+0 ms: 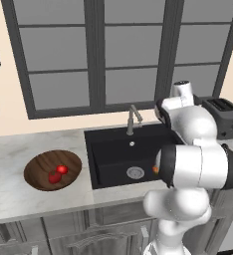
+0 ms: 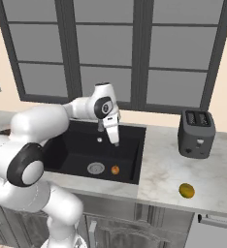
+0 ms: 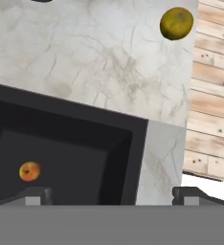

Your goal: There is a mixed pile of frozen fruits and vegetables on the counter. Locate all the frozen vegetables and place the items in a bowl on the counter. Take all the frozen fruits and defrost them in a running sink.

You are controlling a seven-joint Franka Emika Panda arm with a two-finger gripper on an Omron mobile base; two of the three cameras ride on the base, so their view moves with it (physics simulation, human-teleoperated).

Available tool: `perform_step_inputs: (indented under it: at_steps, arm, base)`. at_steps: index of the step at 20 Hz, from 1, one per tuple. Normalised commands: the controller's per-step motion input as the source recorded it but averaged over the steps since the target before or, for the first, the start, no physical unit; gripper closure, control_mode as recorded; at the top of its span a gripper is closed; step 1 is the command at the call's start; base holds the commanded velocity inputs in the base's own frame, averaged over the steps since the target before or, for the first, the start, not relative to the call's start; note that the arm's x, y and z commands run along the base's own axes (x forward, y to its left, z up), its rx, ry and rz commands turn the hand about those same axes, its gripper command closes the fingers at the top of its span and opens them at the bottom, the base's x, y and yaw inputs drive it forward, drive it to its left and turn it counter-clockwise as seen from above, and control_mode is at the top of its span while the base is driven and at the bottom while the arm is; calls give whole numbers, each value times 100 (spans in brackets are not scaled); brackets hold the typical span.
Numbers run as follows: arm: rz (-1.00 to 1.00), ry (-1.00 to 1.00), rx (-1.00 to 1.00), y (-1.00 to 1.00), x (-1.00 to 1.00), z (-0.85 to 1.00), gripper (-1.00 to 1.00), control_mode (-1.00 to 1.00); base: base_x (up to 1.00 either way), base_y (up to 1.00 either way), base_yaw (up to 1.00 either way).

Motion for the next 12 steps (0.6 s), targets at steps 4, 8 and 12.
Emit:
perform_step_inputs:
  at_steps: [4, 8, 12]
  arm:
    - [-1, 0, 0, 0, -24, 0, -100, -100]
    - [-3, -2, 0, -7, -34, 0, -100, -100]
    - [-6, -2, 0, -21, -34, 1, -100, -100]
  base:
    - [0, 0, 0]
    - [0, 0, 0]
    - [0, 0, 0]
